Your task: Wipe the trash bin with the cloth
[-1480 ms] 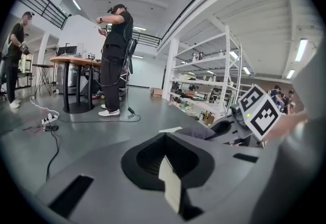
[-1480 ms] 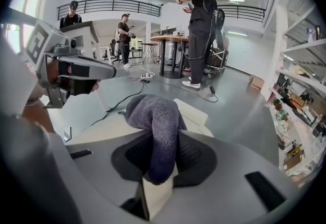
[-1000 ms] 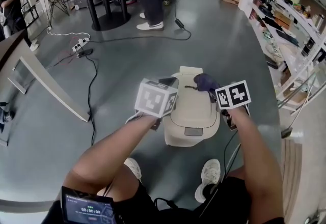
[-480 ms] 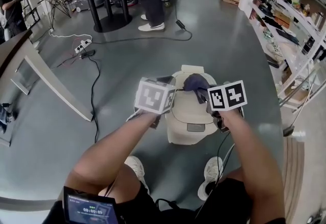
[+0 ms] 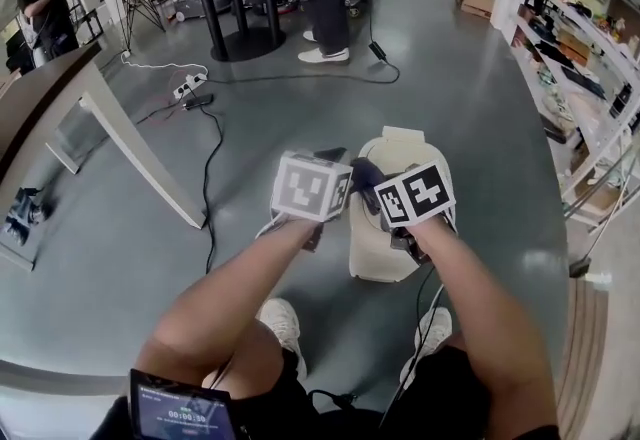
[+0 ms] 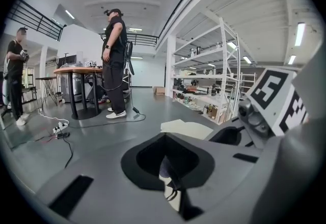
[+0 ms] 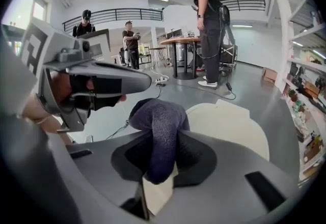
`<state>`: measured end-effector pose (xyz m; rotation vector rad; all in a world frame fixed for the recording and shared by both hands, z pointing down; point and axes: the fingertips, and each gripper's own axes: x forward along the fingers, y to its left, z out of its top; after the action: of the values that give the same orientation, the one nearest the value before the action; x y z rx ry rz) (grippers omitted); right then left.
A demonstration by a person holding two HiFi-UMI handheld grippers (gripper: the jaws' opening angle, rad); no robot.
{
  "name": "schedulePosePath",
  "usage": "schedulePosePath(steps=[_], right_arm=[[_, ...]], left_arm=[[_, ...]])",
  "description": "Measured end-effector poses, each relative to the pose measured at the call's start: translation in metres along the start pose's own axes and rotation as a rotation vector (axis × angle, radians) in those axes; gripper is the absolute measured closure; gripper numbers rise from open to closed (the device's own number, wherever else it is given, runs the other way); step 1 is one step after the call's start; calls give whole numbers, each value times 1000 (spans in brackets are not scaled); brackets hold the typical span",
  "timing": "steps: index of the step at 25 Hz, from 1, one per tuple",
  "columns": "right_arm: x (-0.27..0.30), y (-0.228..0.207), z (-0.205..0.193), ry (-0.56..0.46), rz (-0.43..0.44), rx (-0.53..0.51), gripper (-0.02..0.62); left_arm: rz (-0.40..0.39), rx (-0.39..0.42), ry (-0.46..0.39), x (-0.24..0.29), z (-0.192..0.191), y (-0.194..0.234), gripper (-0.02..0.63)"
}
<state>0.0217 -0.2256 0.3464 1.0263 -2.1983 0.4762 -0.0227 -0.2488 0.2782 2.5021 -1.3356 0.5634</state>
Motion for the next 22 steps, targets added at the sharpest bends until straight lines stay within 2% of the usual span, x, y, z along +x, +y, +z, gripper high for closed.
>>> schedulePosePath(steps=[5,12,20,22], right_arm=[[9,-3,-15,50,-35,-83,506],[6,-9,-13,30,-44,-51,506],[-7,-35,-23,14,-81,-7,506],[-13,-42,-28,15,-93,5,506]], left_arm=[[23,2,11,-4,-15,-1,609],[38,8,17,-13,-19,11,609],[7,13,27,0,-19,-7,609],[4,37,29,1,-17,-14,609]])
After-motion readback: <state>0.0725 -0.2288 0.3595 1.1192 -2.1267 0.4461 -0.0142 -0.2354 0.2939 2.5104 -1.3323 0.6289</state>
